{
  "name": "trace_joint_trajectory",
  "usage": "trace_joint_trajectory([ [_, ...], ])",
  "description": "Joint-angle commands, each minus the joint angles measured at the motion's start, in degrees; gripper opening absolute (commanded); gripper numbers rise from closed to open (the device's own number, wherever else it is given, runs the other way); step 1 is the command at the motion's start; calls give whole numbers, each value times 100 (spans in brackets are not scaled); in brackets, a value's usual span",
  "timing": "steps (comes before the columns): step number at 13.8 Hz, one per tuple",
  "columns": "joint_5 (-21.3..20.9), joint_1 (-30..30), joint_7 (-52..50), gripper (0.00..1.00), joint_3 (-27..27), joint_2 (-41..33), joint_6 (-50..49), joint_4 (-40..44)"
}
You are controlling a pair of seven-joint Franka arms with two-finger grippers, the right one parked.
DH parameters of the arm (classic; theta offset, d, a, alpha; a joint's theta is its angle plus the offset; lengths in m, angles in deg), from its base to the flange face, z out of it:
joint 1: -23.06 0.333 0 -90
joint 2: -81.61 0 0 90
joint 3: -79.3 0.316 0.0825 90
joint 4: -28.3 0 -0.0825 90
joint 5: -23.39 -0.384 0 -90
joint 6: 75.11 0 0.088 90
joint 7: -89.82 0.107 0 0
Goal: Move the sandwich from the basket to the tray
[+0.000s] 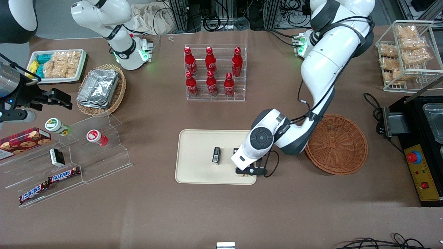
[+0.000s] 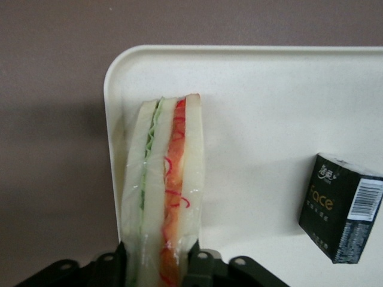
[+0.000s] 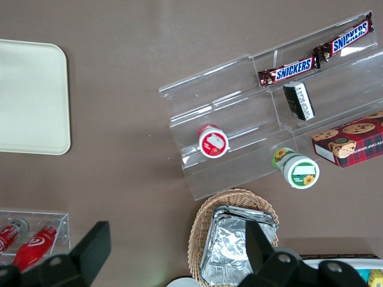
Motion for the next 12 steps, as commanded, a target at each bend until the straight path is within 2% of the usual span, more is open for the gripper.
trace_joint_trajectory([
  [1, -115, 122, -82, 100, 5, -219, -85, 75],
  [7, -53, 684, -109, 100, -4, -1483, -778, -389],
  [11, -1, 1474, -30, 100, -47, -3186, -788, -1906],
  [12, 8, 1520, -30, 100, -39, -3643, -762, -2346],
])
